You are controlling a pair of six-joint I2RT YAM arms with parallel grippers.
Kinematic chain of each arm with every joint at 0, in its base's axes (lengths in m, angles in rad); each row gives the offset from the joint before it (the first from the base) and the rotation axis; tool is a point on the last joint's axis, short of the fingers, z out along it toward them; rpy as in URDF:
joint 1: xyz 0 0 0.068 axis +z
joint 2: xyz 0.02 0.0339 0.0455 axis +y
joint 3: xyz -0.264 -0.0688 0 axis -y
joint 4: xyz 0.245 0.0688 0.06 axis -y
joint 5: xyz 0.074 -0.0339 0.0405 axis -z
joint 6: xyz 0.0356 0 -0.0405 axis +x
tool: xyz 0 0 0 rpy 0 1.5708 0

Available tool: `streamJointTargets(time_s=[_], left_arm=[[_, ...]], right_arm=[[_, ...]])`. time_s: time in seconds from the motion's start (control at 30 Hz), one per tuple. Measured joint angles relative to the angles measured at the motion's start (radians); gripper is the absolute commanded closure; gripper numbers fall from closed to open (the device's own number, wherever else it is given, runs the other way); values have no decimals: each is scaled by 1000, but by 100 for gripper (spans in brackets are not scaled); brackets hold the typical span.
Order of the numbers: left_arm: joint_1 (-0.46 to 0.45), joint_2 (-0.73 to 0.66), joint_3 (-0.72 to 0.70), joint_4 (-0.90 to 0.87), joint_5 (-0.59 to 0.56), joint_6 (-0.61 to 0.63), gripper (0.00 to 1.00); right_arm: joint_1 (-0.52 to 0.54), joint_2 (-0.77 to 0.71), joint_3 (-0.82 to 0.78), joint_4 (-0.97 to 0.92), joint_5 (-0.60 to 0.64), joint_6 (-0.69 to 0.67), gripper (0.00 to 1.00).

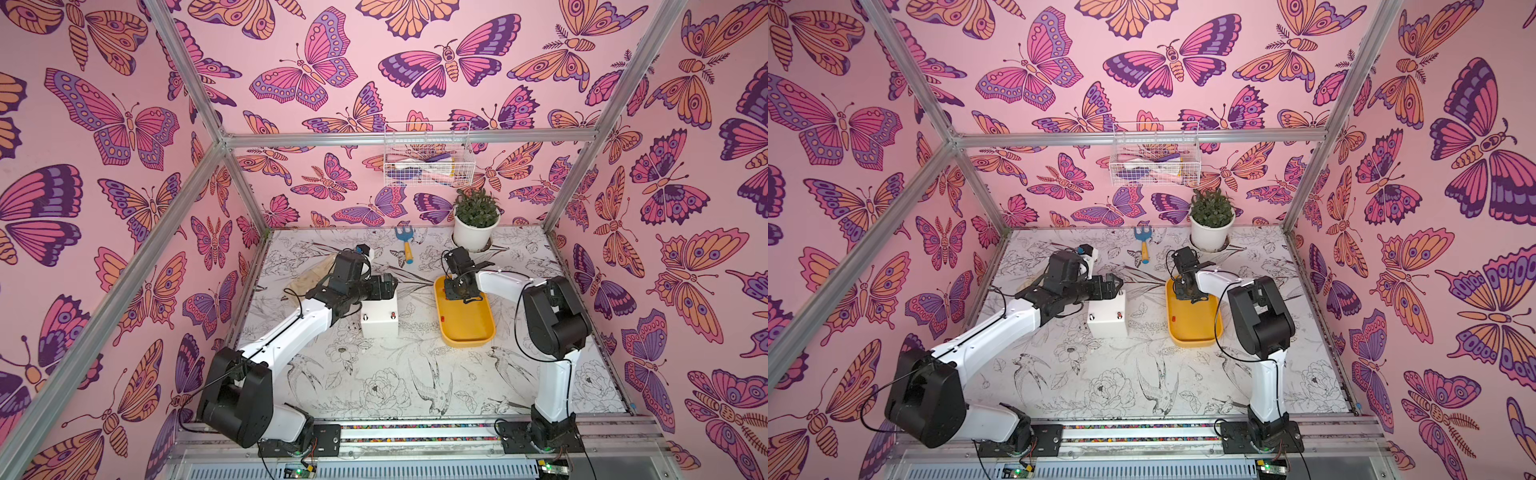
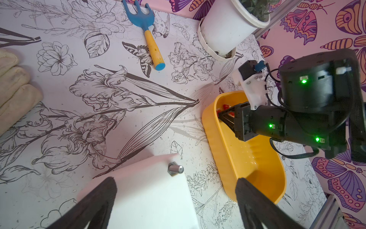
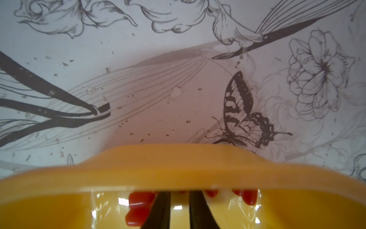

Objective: Cover the protruding screws with screw protection sleeves
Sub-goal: Adjust the screw protection sleeve in the storage box.

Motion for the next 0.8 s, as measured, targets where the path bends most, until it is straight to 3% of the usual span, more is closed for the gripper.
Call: streamJointTargets(time_s=[0.8], left_arm=[[0, 0, 0, 0, 0, 0, 4]], right_arm=[[0, 7, 0, 31, 1, 0, 83]])
